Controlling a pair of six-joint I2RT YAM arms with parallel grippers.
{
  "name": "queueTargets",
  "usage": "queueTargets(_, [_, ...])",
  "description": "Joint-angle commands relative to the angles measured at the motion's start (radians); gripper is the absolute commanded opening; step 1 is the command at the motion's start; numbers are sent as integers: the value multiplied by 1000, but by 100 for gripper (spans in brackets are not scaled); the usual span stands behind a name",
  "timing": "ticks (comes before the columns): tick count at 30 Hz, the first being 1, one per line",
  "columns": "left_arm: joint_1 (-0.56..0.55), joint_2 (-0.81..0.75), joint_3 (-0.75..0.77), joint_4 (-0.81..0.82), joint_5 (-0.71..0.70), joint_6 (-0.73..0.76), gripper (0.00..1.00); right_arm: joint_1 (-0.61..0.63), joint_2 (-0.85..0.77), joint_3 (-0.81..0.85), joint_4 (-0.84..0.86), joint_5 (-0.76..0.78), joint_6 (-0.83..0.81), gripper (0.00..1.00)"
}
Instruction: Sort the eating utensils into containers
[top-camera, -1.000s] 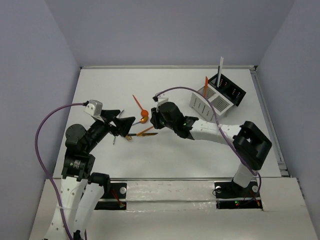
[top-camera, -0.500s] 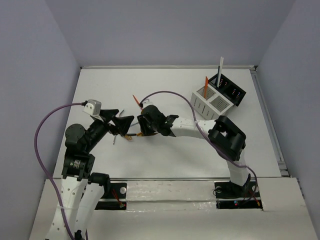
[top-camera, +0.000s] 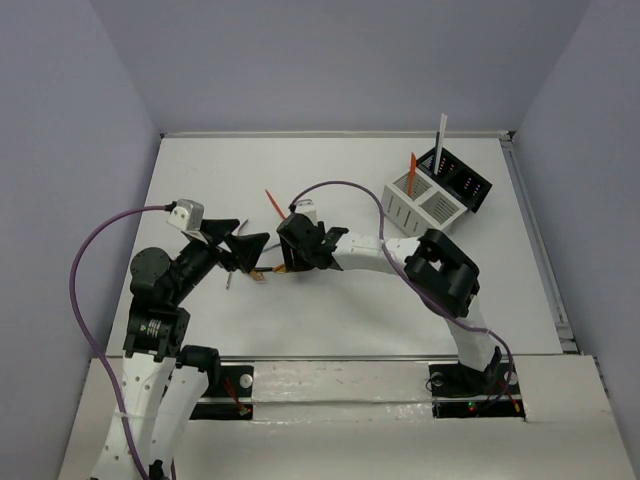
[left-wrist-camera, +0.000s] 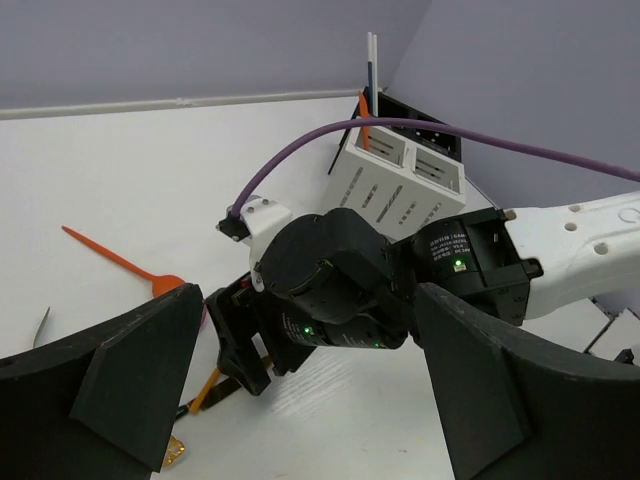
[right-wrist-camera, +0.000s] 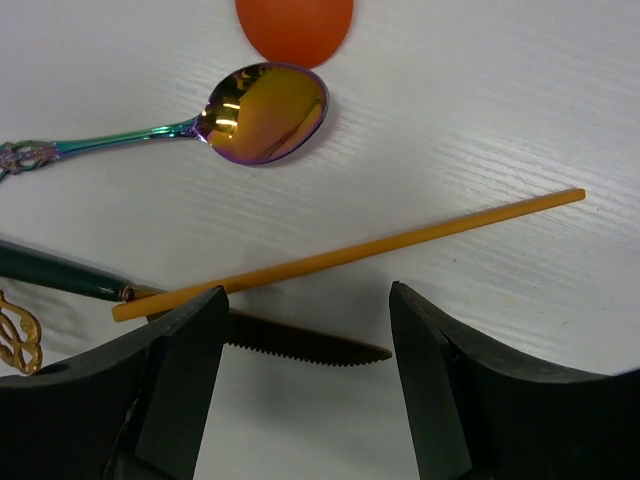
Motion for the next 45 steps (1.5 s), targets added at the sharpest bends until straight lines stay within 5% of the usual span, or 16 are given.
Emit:
queueTargets(1, [7,-1,14,66,39,-6,99,5,14,44,6,77,92,74])
queueTargets(17, [-2,-8,11,68,50,-6,99,-4,86,96,-84,182,164,71])
queueTargets(23, [-2,-9,11,68,53,-6,99,-36,94,91,-121,225,156,44])
queueTargets(33, [-2,-6,11,69,52,-6,99,-151,-2,-80,-5,208,51,19])
queueTargets(43, [-2,3,13,71,52,-4,99,-170,-68,-241,69,135,-163,14])
queueTargets(45, [-2,3,13,71,53,-6,99,-179,-84,-263,60,97,-167,26])
